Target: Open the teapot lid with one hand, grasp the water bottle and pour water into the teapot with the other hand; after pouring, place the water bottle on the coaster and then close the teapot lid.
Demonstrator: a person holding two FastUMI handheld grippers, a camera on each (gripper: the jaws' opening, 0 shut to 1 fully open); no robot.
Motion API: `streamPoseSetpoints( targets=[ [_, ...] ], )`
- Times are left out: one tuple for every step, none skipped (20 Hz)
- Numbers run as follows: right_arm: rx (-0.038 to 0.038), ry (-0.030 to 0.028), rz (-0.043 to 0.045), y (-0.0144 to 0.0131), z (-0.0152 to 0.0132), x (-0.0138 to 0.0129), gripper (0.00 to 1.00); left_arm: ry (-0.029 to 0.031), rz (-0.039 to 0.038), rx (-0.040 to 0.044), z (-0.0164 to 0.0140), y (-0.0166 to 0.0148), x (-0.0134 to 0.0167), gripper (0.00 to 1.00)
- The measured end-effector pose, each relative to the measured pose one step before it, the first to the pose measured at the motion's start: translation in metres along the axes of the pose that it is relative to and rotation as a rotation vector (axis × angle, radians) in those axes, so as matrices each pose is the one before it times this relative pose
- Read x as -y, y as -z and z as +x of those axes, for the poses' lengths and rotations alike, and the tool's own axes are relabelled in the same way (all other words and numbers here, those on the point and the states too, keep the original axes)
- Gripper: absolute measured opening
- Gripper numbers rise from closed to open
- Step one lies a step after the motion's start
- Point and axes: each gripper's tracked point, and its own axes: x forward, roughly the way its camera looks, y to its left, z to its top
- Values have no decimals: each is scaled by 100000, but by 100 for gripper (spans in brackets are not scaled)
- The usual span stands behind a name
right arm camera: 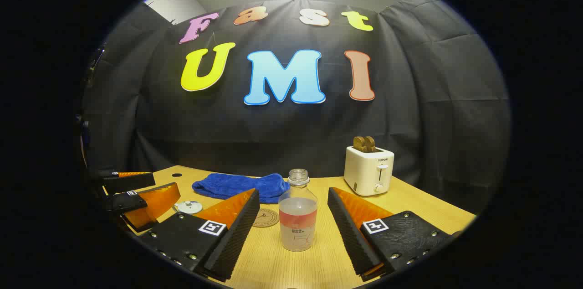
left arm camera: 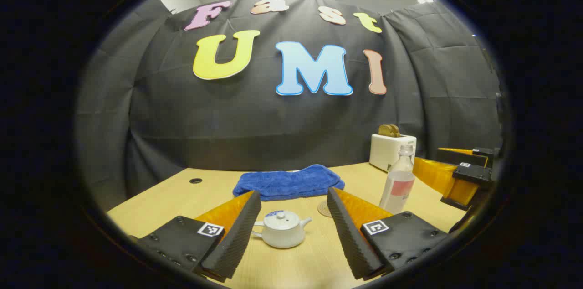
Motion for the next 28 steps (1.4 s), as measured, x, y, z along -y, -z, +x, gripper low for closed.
streamPoseSetpoints(
  targets=[
    [-205, -74, 12, 179, 68, -7, 93, 38, -181, -553, 151, 194, -96, 97],
    [-254, -45, 58, 37, 1, -15, 93, 59, -255, -590, 229, 379, -4, 97],
    [-142, 18, 111, 109, 61, 45, 93, 23, -422, -598, 358, 163, -82, 98],
    [-232, -1, 117, 100, 11, 14, 93, -35, -523, -361, 188, 224, -110, 98],
    [-319, 34, 122, 211, 78, 17, 93, -12, -367, -531, 255, 81, -98, 98],
    [-421, 34, 30, 109, 66, 27, 93, -18, -77, -597, 264, 304, -55, 97],
    [-331, 88, 55, 206, -25, 64, 93, -139, 102, -544, 329, 175, -203, 97],
    [-217, 81, 63, 49, 96, 52, 94, 76, -20, -532, 407, 402, -184, 97],
    [-267, 106, 61, 210, 20, 24, 94, -77, -120, -500, 331, 73, -115, 97],
    [-264, 70, 70, 59, 8, 51, 94, -36, -120, -754, 748, 144, 127, 97],
    [-211, 110, 92, 168, 35, 69, 94, 34, -88, -554, 645, 85, -90, 97],
    [-214, -26, 10, 41, 75, 16, 93, -58, -101, -531, 727, 292, -69, 97],
    [-209, 108, -20, 146, 79, 49, 94, -193, -51, -561, 516, 215, -176, 97],
    [-192, 83, 24, 24, 61, 55, 93, -10, -35, -649, 336, 406, -80, 97],
    [-254, 73, 116, 177, 48, 25, 94, -15, -158, -671, 503, 69, -74, 97],
    [-270, -39, 222, 99, -17, 5, 94, 243, -131, -705, 436, 251, -82, 97],
    [-351, -60, 220, 215, 79, -37, 94, -10, -67, -513, 570, 66, -58, 97],
    [-348, -55, 151, 201, 23, 3, 94, -176, 3, -639, 369, 218, -195, 97],
    [-362, 24, 162, 177, 25, 61, 94, -76, 59, -399, 424, 144, -89, 97],
    [-470, 50, 137, 194, 39, 79, 94, -303, 263, -321, 431, 66, -129, 97],
    [-486, 100, 213, 252, 99, 37, 94, -309, 622, -421, 361, 56, -179, 97],
    [-582, 122, 326, 206, 114, 107, 94, -184, 603, -718, 406, 202, -116, 97],
    [-521, 68, 450, 269, 85, 104, 94, 10, 288, -857, 432, 475, -39, 97],
    [-686, 147, 544, 198, 145, 94, 94, 305, 85, -975, 401, 253, -20, 98],
    [-651, 95, 537, 287, 55, 139, 94, -258, -26, -786, 278, 317, -121, 98],
    [-462, 156, 435, 143, 107, 105, 94, -145, -90, -799, 279, 209, -135, 97],
    [-316, 409, 252, 183, 51, 188, 94, -53, -149, -640, 296, 335, 28, 97],
    [-306, 400, 122, 64, 64, 206, 94, -192, -19, -720, 166, 188, -148, 97]
  ],
)
